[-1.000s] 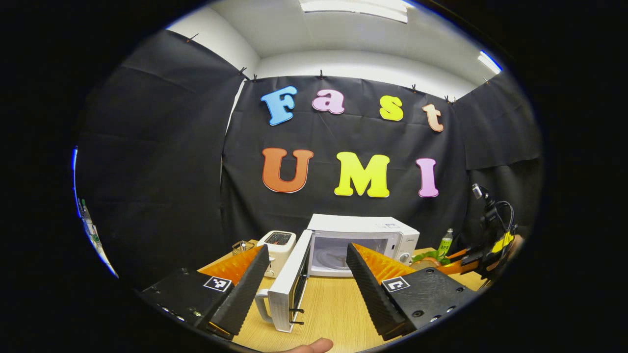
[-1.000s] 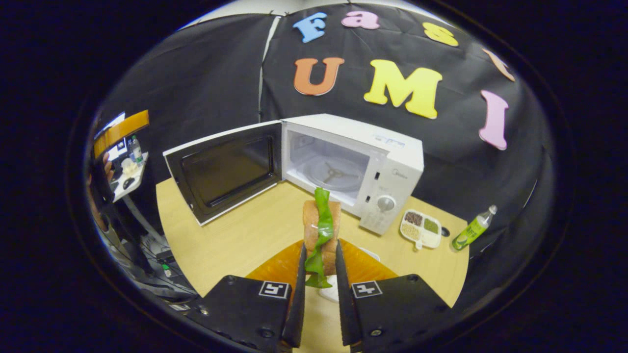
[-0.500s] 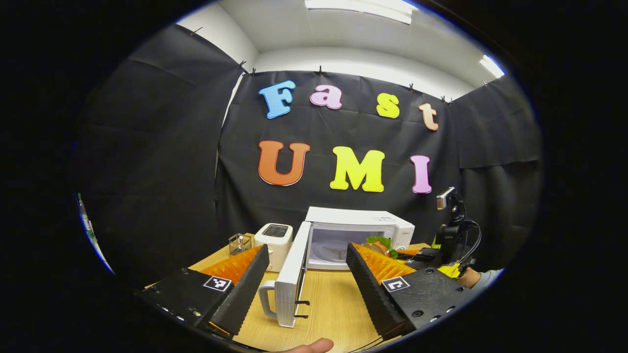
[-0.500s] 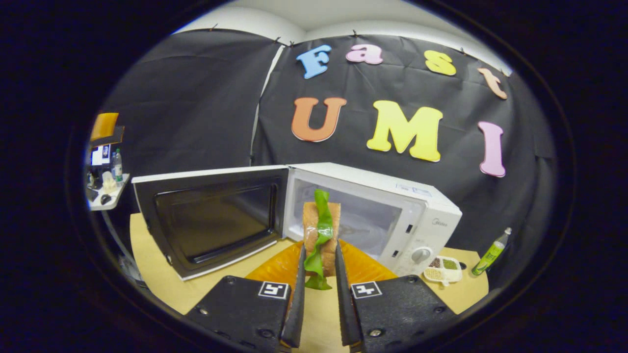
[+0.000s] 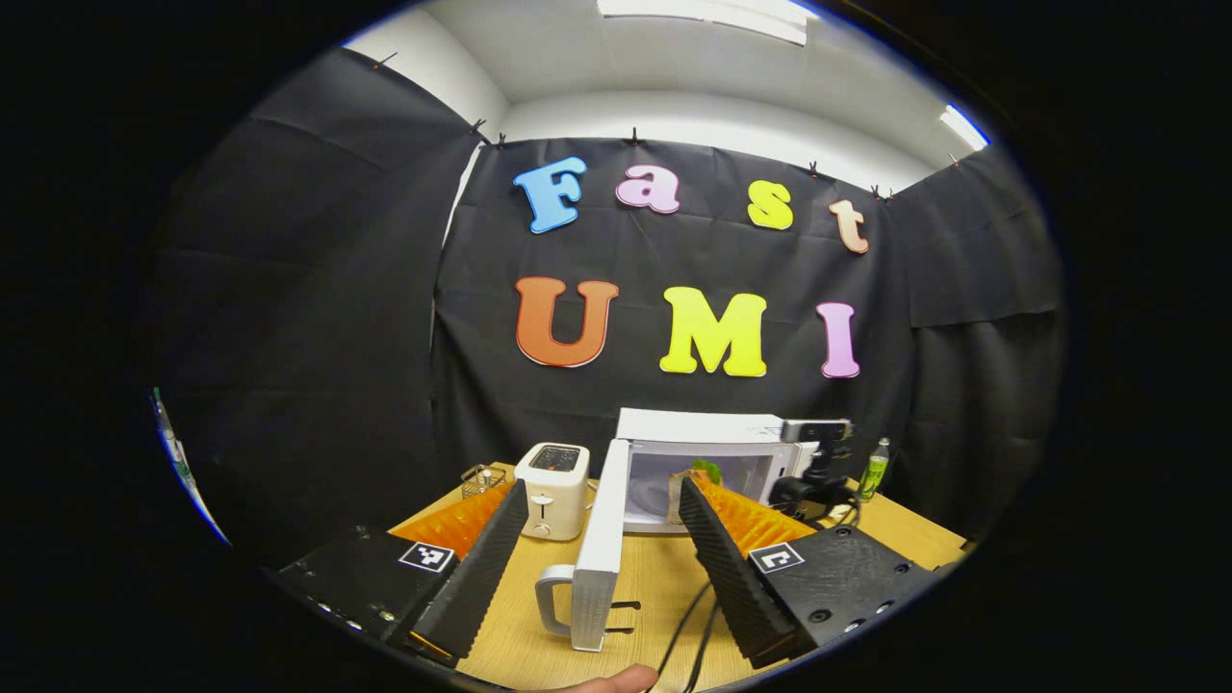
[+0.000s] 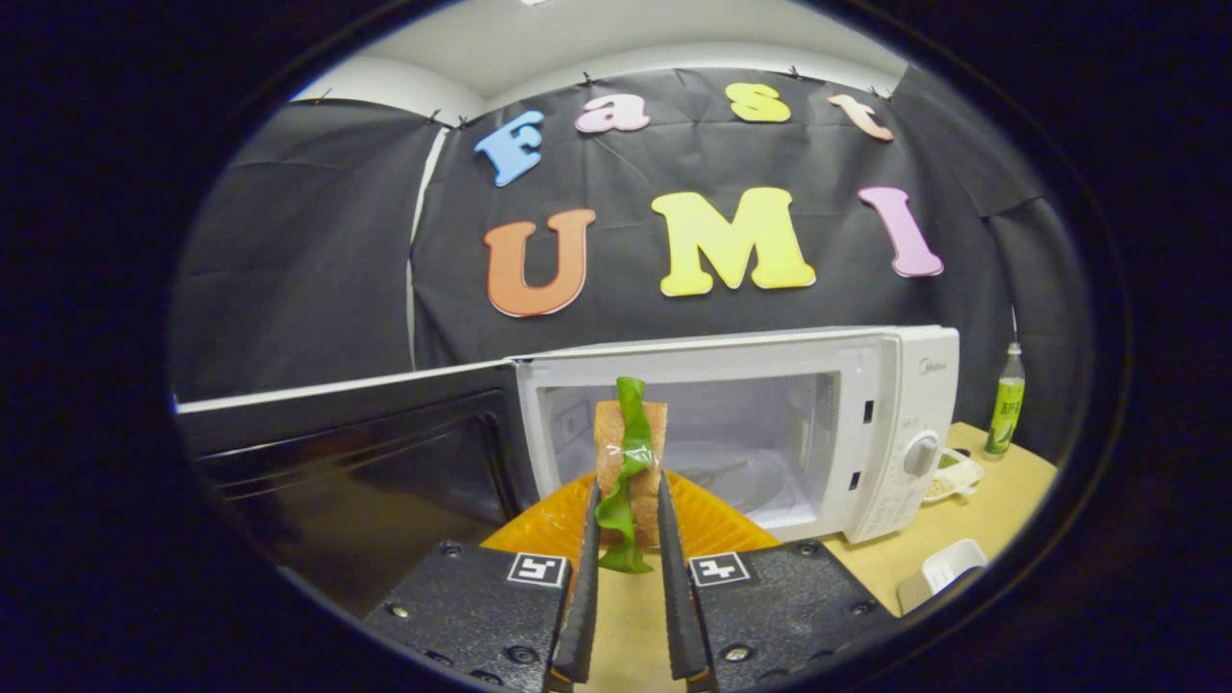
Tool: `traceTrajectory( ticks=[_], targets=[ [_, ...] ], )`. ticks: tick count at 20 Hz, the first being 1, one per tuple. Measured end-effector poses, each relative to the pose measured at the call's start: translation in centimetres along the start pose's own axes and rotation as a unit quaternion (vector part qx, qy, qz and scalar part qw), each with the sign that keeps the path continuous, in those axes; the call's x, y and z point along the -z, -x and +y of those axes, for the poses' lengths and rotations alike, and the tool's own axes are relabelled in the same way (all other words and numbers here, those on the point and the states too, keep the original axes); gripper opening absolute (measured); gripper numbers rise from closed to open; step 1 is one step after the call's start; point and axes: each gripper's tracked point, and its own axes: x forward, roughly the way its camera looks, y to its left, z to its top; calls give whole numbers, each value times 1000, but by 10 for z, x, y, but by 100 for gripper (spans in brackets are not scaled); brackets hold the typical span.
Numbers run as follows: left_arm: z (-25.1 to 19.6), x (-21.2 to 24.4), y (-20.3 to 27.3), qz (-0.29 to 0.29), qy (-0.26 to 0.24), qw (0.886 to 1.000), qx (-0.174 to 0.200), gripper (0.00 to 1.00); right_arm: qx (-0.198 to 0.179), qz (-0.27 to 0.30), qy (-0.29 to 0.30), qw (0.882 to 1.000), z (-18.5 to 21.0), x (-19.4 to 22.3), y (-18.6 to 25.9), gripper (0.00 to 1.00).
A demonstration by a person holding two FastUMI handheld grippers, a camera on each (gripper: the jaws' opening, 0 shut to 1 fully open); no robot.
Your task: Open the microwave oven with the left hand, put the food in, and close the microwave oven.
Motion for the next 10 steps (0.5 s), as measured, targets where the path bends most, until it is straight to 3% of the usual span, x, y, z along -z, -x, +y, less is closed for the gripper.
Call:
traceTrajectory(
  ticks=[4, 6, 10],
  targets=[
    [30, 2, -5, -1, -10, 1000, -27, 95, 12, -4, -63, 998, -3, 11, -49, 33],
    [43, 4, -10, 4, -7, 999, -43, 95, 16, -31, -122, 992, -11, -1, -70, 33],
    [59, 11, -19, 19, 1, 998, -68, 95, 22, -15, -201, 979, -32, -1, -110, 33]
  ],
)
